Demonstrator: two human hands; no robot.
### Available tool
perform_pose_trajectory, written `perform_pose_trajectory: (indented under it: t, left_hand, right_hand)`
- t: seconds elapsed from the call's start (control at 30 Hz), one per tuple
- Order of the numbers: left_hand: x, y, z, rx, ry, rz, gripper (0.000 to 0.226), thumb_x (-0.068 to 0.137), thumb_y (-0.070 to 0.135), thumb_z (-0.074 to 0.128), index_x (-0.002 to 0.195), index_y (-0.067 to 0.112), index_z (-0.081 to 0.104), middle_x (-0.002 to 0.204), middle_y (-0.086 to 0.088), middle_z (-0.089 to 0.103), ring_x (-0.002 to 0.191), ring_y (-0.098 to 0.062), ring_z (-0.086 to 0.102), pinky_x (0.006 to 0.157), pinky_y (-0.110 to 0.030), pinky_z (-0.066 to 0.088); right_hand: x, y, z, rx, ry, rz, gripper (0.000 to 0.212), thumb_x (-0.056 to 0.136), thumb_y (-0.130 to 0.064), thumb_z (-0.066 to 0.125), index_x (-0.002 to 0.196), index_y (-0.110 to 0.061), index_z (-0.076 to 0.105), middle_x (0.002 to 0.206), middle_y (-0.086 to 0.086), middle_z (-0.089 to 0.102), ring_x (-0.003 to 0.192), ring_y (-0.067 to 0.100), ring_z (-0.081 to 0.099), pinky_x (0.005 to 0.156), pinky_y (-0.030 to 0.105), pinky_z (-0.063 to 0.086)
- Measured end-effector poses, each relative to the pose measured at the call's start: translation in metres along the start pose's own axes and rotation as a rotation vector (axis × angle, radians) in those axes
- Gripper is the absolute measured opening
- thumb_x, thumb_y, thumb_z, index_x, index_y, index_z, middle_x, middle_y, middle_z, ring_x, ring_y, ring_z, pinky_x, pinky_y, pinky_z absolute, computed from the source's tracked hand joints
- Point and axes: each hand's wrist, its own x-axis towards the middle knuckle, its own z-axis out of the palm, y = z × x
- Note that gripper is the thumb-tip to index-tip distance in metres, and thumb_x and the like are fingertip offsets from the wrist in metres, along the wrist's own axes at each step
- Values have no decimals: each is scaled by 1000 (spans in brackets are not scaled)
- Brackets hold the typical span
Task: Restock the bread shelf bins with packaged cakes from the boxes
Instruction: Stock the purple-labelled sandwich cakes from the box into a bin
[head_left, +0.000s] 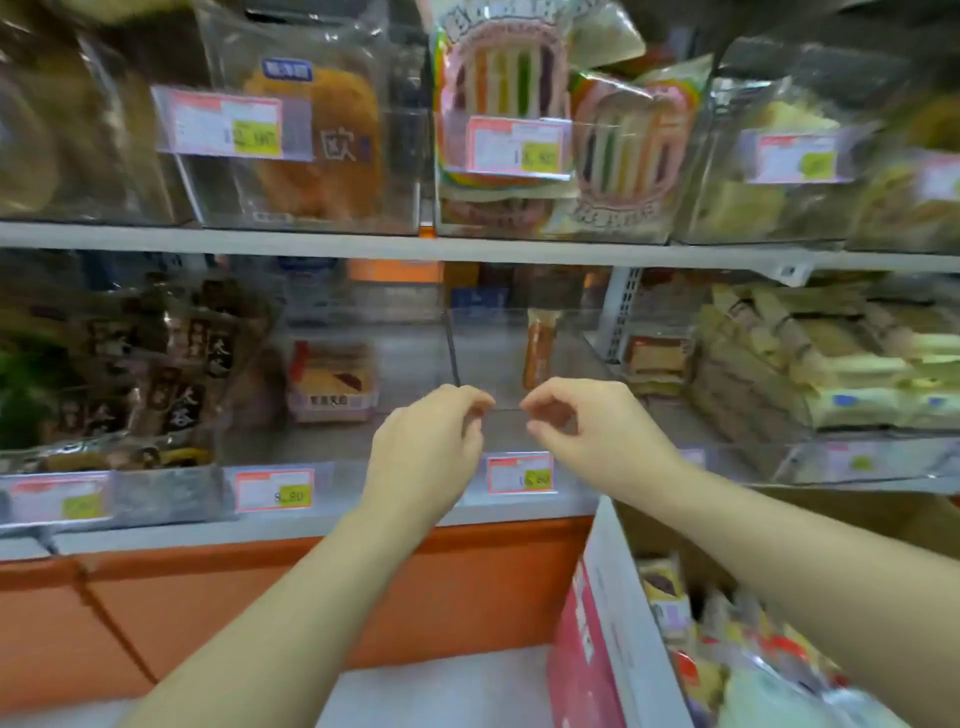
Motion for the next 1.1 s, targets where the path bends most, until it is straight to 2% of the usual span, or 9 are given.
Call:
perform_pose_trajectory:
  t: [0.13, 0.23, 0.3, 0.43, 0.6, 0.8, 0.9, 1.03, 1.1]
  left_hand:
    - [-19, 63, 36, -54, -164, 38, 29, 95, 25, 47, 121, 33, 57, 120, 14, 61, 111, -13, 56, 89, -33, 45]
    - [-30, 91, 70, -56, -337, 87, 27, 94, 29, 49, 120, 31, 59, 119, 9, 60, 112, -15, 56, 90, -33, 46]
    - [-34, 103, 90, -46, -470, 90, 28, 94, 35, 50, 120, 30, 59, 120, 5, 55, 112, -18, 56, 93, -37, 46]
    - [-43, 115, 115, 20, -678, 85, 38, 94, 43, 51, 129, 29, 54, 132, 4, 42, 112, -18, 55, 95, -37, 46]
    - [-48, 115, 125, 0, -685, 59, 39, 91, 23, 52, 130, 23, 54, 136, 6, 39, 110, -19, 56, 94, -35, 46]
    - [-51, 110, 126, -65, -639, 67, 37, 89, 17, 52, 125, 22, 58, 129, 8, 42, 101, -14, 57, 85, -29, 47]
    - [-53, 109, 126, -83, -626, 76, 36, 90, 18, 52, 125, 22, 58, 130, 8, 42, 99, -13, 56, 82, -27, 47]
    - [-54, 110, 127, -93, -607, 69, 36, 92, 19, 51, 127, 23, 57, 131, 10, 40, 92, -6, 51, 76, -21, 45]
    - [-55, 111, 127, -96, -603, 68, 36, 93, 20, 50, 128, 23, 56, 133, 11, 39, 93, -5, 50, 74, -20, 43]
  right_hand:
    - [-66, 50, -54, -86, 23, 153, 12, 84, -17, 67, 96, -19, 71, 77, -17, 62, 74, 4, 58, 69, 12, 42]
    - [-111, 91, -78, -119, -14, 314, 11, 83, -19, 68, 93, -23, 70, 74, -17, 63, 74, 5, 61, 74, 23, 49]
    - [-138, 114, -86, -166, -113, 418, 14, 83, -22, 68, 97, -23, 69, 75, -15, 63, 76, 7, 61, 77, 29, 50]
    - [-177, 149, -84, -215, -390, 540, 27, 85, -22, 64, 112, -19, 66, 89, -9, 65, 82, 9, 60, 77, 19, 46]
    - [-199, 177, -57, -245, -812, 602, 44, 88, -33, 63, 127, -14, 54, 121, 6, 57, 100, 19, 57, 83, 27, 45]
    - [-197, 195, -22, -261, -1026, 716, 86, 84, -42, 68, 150, -14, 20, 151, 4, 34, 134, 23, 38, 106, 31, 36]
    - [-200, 200, -13, -212, -1072, 804, 96, 80, -46, 71, 152, -17, 13, 155, 2, 26, 133, 25, 40, 101, 32, 43]
    - [-202, 205, -10, -182, -1011, 810, 98, 75, -52, 74, 149, -15, 23, 150, 2, 34, 131, 24, 42, 103, 32, 41]
    - [-201, 205, -10, -233, -986, 760, 74, 75, -53, 73, 133, -15, 46, 132, 3, 52, 116, 21, 52, 94, 30, 44]
